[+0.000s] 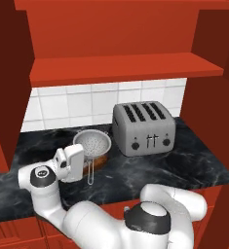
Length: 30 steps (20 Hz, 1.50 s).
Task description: Open the cabinet and setup a tea strainer by placing it in the bowl upright.
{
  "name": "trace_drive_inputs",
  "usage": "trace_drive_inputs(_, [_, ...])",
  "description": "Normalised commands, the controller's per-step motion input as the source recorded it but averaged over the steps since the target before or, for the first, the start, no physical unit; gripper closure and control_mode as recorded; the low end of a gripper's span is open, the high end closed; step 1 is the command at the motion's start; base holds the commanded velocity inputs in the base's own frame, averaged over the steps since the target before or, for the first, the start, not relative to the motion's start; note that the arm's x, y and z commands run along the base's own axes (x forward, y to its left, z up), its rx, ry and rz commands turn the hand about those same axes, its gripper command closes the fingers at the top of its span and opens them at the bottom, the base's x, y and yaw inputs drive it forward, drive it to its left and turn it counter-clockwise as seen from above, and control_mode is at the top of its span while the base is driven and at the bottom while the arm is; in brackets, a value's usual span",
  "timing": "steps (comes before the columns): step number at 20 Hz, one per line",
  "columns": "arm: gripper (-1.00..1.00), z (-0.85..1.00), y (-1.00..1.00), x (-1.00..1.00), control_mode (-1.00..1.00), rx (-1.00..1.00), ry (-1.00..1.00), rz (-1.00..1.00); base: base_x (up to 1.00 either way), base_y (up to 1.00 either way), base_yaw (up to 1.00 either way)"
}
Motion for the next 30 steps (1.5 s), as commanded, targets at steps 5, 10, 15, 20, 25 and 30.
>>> trace_drive_inputs(5, [1.00, -0.50, 0.06, 0.21, -1.00, 0.01, 0.00, 0.00, 0.00, 0.00, 0.00])
trace_drive_inputs(10, [1.00, -0.38, 0.19, 0.27, -1.00, 0.02, 0.00, 0.00, 0.00, 0.00, 0.00])
trace_drive_inputs(15, [1.00, -0.21, 0.26, 0.28, -1.00, 0.02, 0.00, 0.00, 0.00, 0.00, 0.00])
trace_drive_inputs(20, [1.00, -0.26, 0.02, 0.35, -1.00, 0.00, 0.07, 0.00, 0.00, 0.00, 0.00])
trace_drive_inputs(25, [1.00, -0.27, 0.00, 0.29, -1.00, 0.00, 0.10, 0.00, 0.00, 0.00, 0.00])
trace_drive_inputs(30, [1.00, -0.34, 0.00, 0.17, -1.00, 0.00, 0.15, 0.00, 0.00, 0.00, 0.00])
